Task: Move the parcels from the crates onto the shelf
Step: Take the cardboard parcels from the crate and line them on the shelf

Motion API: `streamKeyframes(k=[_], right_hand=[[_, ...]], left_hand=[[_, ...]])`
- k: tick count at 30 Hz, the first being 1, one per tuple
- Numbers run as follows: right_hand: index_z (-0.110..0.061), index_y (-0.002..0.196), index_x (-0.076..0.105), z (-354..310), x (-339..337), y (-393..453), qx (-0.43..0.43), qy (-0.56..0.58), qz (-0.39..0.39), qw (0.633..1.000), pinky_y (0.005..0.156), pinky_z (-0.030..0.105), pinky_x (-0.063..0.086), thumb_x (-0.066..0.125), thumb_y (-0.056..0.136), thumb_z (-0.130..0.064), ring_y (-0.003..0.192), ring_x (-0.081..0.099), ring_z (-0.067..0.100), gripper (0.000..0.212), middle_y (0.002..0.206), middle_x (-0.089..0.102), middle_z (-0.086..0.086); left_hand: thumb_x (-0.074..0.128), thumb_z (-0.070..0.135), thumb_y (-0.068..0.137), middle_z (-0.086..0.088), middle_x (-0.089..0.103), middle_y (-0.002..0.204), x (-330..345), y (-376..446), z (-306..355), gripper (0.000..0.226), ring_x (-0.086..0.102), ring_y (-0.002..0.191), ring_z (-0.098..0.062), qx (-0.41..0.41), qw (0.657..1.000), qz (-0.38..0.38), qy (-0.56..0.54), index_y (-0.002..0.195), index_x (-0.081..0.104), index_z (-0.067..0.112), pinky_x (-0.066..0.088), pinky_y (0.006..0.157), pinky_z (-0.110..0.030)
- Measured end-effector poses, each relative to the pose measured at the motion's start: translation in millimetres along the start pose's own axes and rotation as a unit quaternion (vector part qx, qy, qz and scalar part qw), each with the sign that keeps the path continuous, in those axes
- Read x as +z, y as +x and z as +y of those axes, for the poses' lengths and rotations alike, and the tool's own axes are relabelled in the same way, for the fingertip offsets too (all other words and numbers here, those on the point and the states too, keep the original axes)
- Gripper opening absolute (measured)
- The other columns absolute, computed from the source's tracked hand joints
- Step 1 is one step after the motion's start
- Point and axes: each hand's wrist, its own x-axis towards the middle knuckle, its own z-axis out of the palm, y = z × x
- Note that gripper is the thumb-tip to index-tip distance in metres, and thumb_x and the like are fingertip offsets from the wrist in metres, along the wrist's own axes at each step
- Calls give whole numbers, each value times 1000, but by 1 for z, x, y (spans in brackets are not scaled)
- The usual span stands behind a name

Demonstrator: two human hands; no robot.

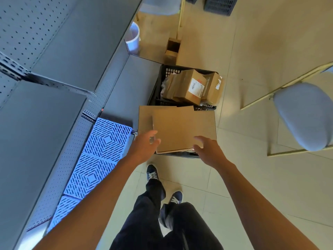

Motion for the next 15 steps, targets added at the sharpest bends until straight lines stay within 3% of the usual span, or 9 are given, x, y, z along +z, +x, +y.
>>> streamKeyframes(k=[5,8,11,15], right_hand=[[-24,146,51,0,12,53,34,16,2,999,78,29,48,53,100,-27,74,64,11,47,129,67,8],[-23,147,51,4,19,86,45,25,3,999,93,34,49,54,100,-25,106,66,23,48,141,60,8],[-24,147,51,15,31,123,58,34,6,998,96,36,50,54,99,-25,113,64,25,48,145,57,7],[-23,153,40,34,47,171,65,30,64,995,115,43,38,57,98,-20,141,44,27,58,159,42,2]], left_hand=[[57,32,102,-3,52,149,5,54,-18,50,52,133,-21,-42,998,-7,-47,149,46,21,42,98,-29],[57,30,102,-3,52,148,18,89,-28,49,52,133,-22,-74,995,-4,-73,148,46,21,42,97,-31],[58,33,101,-3,48,152,35,120,-38,52,48,137,-23,-99,990,0,-99,150,43,23,43,104,-37],[58,35,101,-2,43,156,58,158,-49,59,46,139,-25,-132,984,15,-121,155,34,25,43,109,-44]])
